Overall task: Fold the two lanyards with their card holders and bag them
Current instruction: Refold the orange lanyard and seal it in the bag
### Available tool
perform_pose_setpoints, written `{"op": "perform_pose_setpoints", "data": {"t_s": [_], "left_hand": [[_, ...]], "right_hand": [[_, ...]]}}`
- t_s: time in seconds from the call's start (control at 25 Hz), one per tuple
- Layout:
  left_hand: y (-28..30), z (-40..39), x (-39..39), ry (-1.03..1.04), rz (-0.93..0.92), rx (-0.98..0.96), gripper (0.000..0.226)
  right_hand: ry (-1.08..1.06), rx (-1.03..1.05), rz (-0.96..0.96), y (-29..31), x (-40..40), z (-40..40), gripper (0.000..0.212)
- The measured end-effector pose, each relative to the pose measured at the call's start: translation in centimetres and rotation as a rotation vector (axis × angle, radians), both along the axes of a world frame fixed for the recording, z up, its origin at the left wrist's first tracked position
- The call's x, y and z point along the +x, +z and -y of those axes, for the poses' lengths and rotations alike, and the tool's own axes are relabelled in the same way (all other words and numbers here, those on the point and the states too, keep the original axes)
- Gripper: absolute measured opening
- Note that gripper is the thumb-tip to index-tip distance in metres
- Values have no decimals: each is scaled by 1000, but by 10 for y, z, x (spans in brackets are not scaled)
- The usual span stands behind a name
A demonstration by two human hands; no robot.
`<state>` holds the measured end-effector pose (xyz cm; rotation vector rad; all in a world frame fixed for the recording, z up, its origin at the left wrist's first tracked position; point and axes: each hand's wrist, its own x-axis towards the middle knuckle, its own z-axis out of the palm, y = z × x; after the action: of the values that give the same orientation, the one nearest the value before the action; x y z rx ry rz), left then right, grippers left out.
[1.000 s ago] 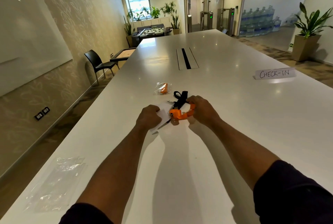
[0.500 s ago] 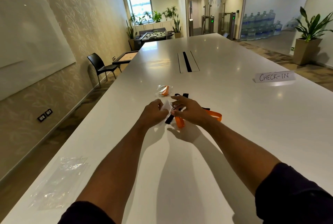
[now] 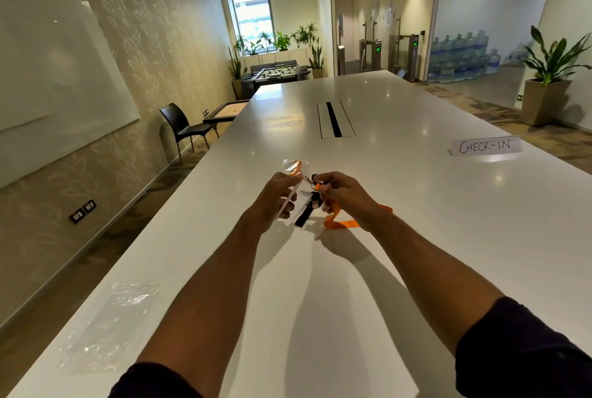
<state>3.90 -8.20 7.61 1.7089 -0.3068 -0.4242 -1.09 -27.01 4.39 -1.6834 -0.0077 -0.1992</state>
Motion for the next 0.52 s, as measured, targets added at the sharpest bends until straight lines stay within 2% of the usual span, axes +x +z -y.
{"op": "perform_pose_setpoints", "data": {"t_s": [0.12, 0.32, 0.44, 0.52], "left_hand": [[4, -2, 7, 97, -5, -84, 17], [1, -5, 25, 450, 24, -32, 16], [1, -6, 27, 503, 86, -68, 20], [1, -5, 26, 513, 99, -91, 18]], "right_hand": [[-87, 43, 30, 6, -8, 9, 24], [-288, 12, 98, 17, -19, 34, 37], [-421, -110, 72, 13, -24, 55, 42], [-569, -301, -16, 6, -26, 73, 50]]}}
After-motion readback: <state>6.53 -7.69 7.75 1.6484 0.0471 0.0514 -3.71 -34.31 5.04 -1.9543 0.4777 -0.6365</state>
